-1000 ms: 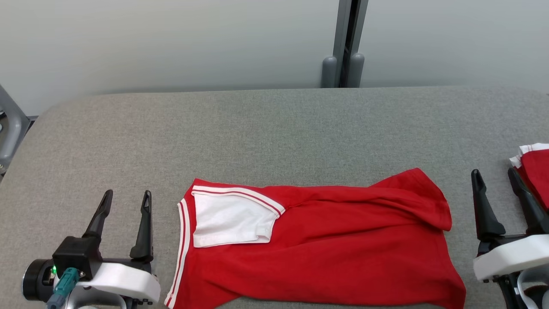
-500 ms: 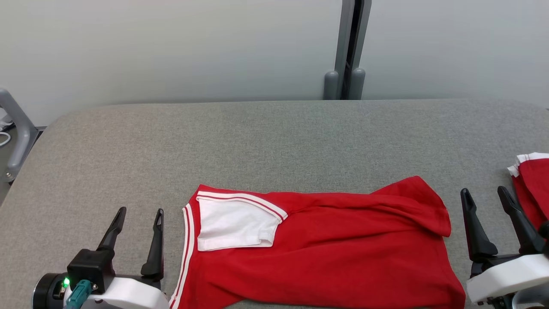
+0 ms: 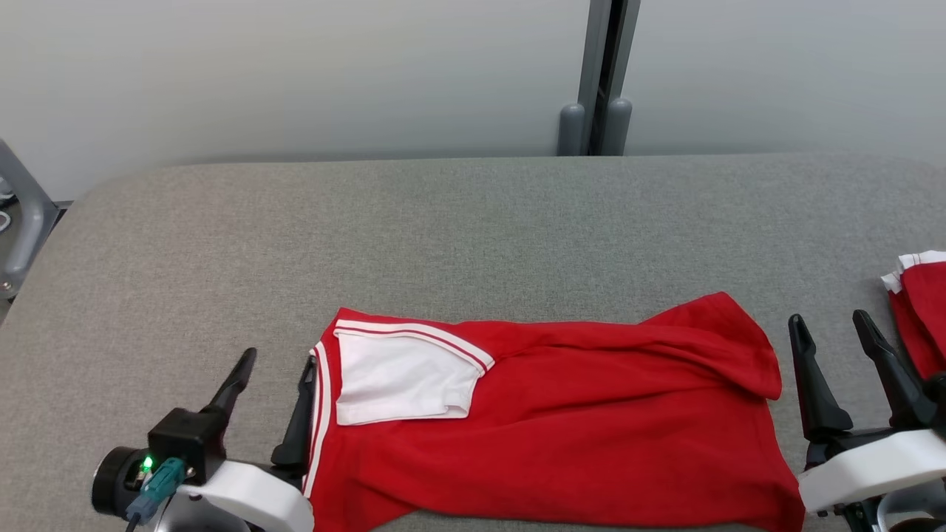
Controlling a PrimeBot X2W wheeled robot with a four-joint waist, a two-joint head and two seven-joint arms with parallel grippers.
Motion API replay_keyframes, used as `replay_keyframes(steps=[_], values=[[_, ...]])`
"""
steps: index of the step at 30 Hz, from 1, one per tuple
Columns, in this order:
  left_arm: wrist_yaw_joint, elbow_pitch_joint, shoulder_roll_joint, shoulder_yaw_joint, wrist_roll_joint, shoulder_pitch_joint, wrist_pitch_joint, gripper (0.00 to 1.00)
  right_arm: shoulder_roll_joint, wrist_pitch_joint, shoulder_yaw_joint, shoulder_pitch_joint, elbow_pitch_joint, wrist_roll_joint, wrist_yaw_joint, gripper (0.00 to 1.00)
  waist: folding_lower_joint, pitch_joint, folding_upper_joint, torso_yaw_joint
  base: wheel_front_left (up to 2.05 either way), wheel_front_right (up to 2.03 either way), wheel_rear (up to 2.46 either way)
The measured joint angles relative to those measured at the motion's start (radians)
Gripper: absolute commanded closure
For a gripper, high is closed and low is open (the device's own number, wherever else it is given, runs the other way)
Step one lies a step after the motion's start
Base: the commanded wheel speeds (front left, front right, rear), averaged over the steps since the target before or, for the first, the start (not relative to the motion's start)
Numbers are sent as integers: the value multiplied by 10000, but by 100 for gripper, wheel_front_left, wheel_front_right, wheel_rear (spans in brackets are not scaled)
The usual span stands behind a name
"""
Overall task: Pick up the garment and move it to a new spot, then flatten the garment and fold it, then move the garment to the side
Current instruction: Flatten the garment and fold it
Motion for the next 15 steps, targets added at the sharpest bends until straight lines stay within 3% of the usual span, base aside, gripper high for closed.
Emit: replay_keyframes(steps=[3,4,5,9,15], values=[[-579,483,-96,-320,-316,-368,439,0,10,0,90,-126,15,4,0,0,0,236,0,-73,0,0,0],[-579,483,-96,-320,-316,-368,439,0,10,0,90,-126,15,4,0,0,0,236,0,-73,0,0,0],[-1012,926,-153,-522,-671,-582,895,0,17,2,163,-192,38,6,0,0,0,398,0,-157,0,0,0],[-1687,1866,-213,-780,-1187,-1065,1705,0,23,-21,247,-361,127,10,0,0,0,735,0,-364,0,0,0],[-2146,2945,-249,-773,-1559,-1544,2031,0,23,-79,311,-478,230,12,0,0,0,1139,0,-645,0,0,0]])
